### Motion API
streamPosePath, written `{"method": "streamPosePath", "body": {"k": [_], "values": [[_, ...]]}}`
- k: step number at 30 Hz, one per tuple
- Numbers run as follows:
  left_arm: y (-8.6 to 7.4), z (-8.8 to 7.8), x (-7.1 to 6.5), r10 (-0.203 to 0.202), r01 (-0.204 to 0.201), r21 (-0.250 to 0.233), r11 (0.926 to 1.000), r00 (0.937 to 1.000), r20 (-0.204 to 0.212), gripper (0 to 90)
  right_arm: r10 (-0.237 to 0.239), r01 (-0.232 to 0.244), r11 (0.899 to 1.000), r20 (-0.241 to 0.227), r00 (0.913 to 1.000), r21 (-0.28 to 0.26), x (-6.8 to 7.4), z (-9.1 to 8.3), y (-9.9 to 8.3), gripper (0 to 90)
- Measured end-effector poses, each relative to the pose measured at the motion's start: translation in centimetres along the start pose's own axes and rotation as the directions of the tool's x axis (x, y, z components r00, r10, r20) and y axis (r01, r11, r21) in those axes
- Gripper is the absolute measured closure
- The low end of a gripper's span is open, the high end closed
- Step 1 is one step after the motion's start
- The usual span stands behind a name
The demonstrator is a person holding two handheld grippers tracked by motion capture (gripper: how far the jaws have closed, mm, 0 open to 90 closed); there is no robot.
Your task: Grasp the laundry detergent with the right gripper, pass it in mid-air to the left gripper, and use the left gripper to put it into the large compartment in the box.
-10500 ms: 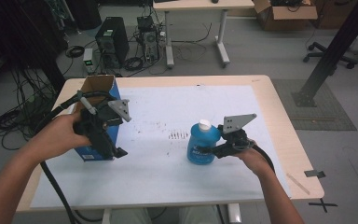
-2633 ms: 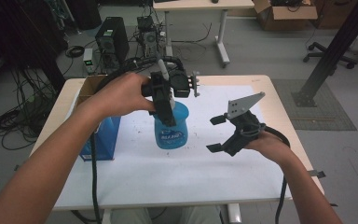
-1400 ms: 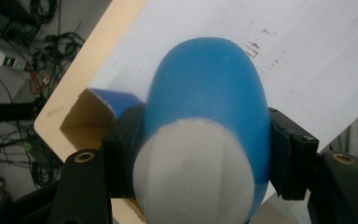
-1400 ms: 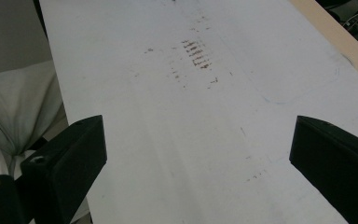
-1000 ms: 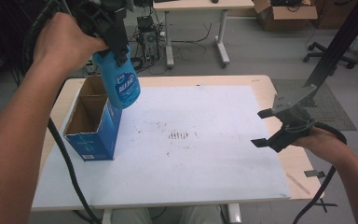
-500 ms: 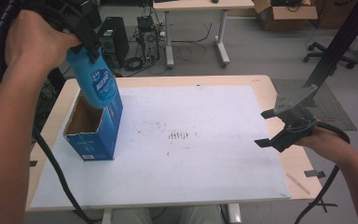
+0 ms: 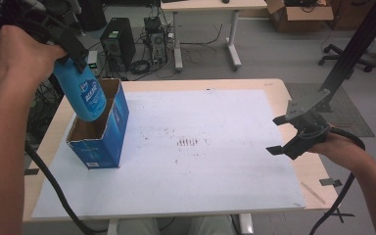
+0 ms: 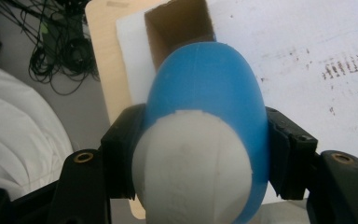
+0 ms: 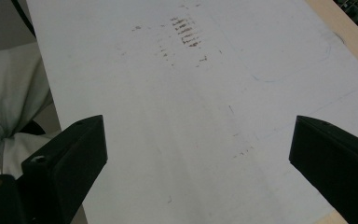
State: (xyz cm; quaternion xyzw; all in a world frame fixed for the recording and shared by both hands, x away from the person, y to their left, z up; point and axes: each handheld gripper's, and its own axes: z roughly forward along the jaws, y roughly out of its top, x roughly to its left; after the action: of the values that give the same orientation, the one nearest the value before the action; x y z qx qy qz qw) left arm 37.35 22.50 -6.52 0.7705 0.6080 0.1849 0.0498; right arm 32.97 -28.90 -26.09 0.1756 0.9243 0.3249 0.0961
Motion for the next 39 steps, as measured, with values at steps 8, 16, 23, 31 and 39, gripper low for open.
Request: {"method": "streamPosePath", "body": {"k": [8, 16, 23, 31, 39], "values": [[-0.4, 1.1, 1.0, -0.061, 0.061, -0.001, 0.9981, 0.9980, -0.017, 38.6, 0.004, -0.004, 1.000, -0.003, 1.0000, 0.008, 0.0, 0.4, -0.3, 3.9], [-0.7, 2.7, 1.3, -0.073, 0.073, -0.005, 0.9973, 0.9969, -0.029, 38.6, 0.009, -0.009, 1.000, 0.004, 1.0000, 0.003, -0.1, 0.3, -0.4, 3.9], [-1.0, 4.8, 1.4, -0.082, 0.082, -0.007, 0.9966, 0.9961, -0.032, 38.6, 0.015, -0.015, 1.000, 0.001, 0.9999, 0.009, -0.2, 0.5, -0.7, 3.9], [-1.5, 7.6, 1.6, -0.092, 0.092, -0.002, 0.9958, 0.9952, -0.034, 38.6, 0.027, -0.027, 1.000, 0.004, 0.9996, 0.016, -0.3, 0.5, -1.1, 3.8], [-1.6, 10.1, 1.2, -0.090, 0.090, 0.004, 0.9959, 0.9958, -0.013, 38.7, 0.034, -0.034, 0.999, 0.002, 0.9994, 0.028, -0.4, 1.0, -1.3, 3.9]]}}
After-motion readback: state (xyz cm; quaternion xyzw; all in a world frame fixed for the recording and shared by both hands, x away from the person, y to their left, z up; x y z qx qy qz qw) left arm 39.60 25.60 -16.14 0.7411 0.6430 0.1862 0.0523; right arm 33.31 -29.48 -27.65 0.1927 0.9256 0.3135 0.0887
